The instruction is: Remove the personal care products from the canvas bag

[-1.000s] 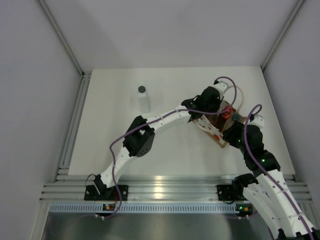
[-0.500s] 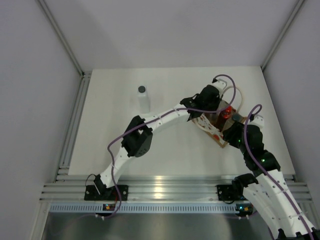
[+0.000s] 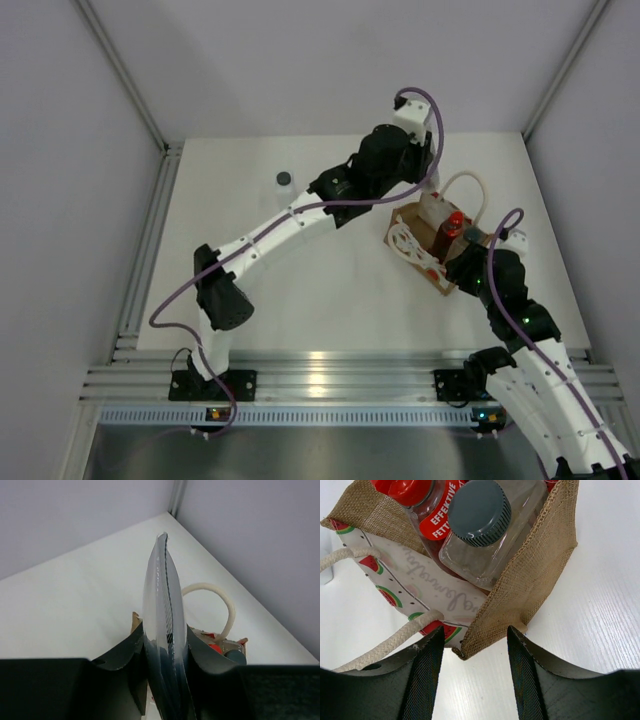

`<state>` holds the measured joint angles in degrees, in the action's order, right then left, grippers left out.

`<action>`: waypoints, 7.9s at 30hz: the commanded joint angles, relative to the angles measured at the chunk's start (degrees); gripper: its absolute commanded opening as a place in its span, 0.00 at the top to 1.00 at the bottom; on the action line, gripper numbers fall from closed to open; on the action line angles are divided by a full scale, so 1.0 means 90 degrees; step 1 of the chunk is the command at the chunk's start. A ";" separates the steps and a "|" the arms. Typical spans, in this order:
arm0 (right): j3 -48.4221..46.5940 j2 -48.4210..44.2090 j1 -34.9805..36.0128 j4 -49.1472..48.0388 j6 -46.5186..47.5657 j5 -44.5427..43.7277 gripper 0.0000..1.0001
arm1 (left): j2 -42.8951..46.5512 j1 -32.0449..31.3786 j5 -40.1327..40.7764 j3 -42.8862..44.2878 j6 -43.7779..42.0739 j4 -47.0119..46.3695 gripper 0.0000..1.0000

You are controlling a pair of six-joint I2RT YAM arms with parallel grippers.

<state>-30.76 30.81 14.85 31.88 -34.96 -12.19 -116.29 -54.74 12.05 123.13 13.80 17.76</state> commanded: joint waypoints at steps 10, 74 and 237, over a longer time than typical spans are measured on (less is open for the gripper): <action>-0.0117 0.0122 -0.0088 0.0032 0.0105 -0.0121 0.48 | 0.2607 0.0690 0.3787 -0.1766 -0.0051 0.0134 1.00; -0.0176 0.0239 -0.0078 0.0032 0.0164 -0.0150 0.47 | 0.3291 0.3797 0.3124 -0.6083 0.2216 -0.0313 0.28; 0.0029 -0.0181 -0.0107 -0.0085 -0.0325 -0.0580 0.46 | 0.1407 0.1912 0.1766 -0.4294 0.0547 -0.2478 1.00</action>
<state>-30.00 30.35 14.85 32.23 -38.15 -18.41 -105.49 -38.26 28.34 86.41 17.26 11.42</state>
